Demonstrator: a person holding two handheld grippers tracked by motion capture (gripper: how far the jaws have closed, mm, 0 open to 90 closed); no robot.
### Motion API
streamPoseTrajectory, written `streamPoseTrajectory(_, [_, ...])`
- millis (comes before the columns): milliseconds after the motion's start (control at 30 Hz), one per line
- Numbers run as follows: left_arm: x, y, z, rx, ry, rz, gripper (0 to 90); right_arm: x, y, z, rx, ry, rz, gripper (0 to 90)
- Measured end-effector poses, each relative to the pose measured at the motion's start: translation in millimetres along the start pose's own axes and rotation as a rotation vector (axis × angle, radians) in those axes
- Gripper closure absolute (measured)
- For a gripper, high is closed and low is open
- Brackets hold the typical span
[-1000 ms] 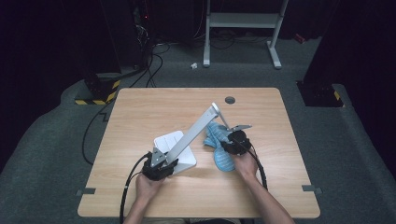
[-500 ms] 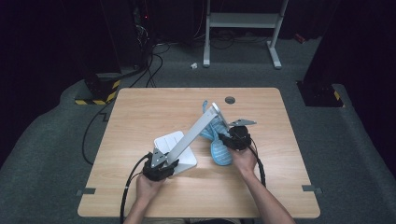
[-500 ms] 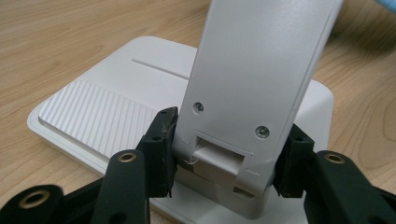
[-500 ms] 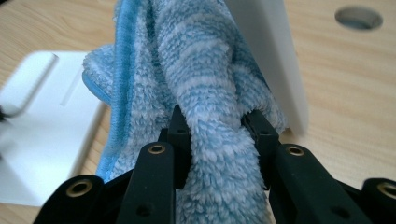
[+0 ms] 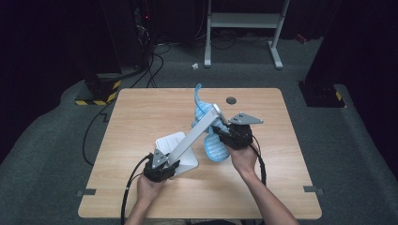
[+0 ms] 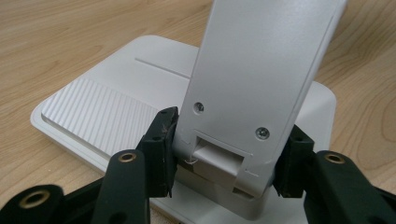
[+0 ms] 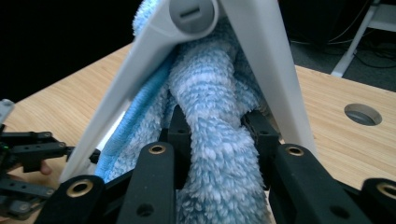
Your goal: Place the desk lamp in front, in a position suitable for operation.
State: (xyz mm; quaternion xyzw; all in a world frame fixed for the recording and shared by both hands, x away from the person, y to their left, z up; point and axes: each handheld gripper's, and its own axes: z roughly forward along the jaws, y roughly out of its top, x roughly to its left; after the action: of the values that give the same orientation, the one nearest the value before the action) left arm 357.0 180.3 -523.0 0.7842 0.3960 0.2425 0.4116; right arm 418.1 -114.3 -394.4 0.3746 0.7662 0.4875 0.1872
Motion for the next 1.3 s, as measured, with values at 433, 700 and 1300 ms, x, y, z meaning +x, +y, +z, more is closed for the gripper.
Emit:
streamPoseTrajectory(433, [-1.0, 0.2, 0.2, 0.003, 0.006, 0.002, 50.3, -24.2, -24.1, 16.4, 0.04, 0.002, 0.118, 69.6])
streamPoseTrajectory(700, [-0.9, 0.2, 0.2, 0.002, 0.005, 0.002, 50.3, -40.1, -50.5, 33.4, 0.146, -0.069, 0.126, 69.7])
streamPoseTrajectory(1300, [-0.5, 0.1, 0.2, 0.001, 0.002, -0.003, 50.3, -53.8, -68.0, 35.9, 0.225, -0.099, 0.155, 69.8])
